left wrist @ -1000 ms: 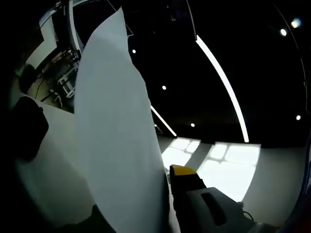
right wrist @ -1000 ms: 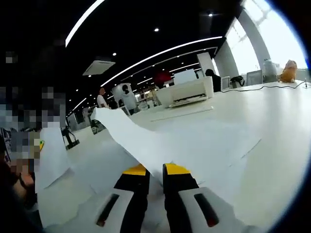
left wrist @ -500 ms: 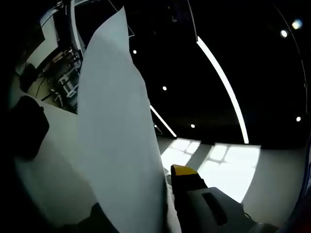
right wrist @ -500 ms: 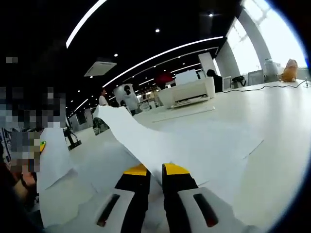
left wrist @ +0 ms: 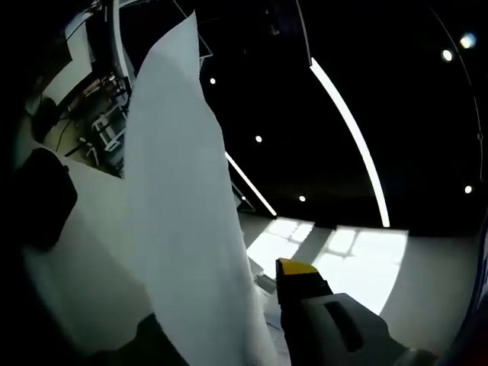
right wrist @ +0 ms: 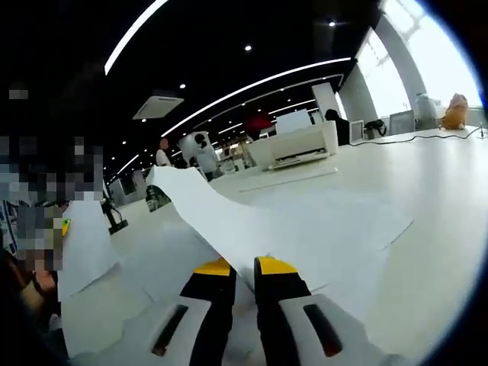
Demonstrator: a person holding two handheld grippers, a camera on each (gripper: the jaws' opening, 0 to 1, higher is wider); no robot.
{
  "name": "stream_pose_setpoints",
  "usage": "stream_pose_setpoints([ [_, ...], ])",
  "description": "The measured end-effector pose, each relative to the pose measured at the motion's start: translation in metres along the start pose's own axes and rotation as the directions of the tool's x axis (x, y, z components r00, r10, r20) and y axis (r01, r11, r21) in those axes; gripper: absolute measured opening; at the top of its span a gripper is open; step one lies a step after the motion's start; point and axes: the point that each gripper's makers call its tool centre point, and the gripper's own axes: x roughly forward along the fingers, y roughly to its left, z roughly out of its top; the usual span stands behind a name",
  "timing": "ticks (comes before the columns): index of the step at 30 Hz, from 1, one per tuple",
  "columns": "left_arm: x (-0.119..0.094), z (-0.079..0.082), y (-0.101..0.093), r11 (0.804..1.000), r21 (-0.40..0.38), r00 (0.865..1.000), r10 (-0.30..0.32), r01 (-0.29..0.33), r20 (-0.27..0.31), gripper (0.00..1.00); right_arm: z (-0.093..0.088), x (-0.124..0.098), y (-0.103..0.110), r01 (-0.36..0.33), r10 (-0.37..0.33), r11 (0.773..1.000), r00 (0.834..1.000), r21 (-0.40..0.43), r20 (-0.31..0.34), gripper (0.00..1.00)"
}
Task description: Organize the stack of printing papers by aligning and flattening the scattered papers on the table
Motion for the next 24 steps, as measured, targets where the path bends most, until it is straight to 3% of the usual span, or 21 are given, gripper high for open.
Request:
stream_pose_setpoints([
  [24, -0.0005, 0.001, 0.0006, 1.0, -0.007, 1.0, 0.002, -0.002, 0.004, 0.2, 0.0016, -0.0008, 0.0014, -0.01, 0.01, 1.0, 1.0, 0.009, 0.012, 0.05],
])
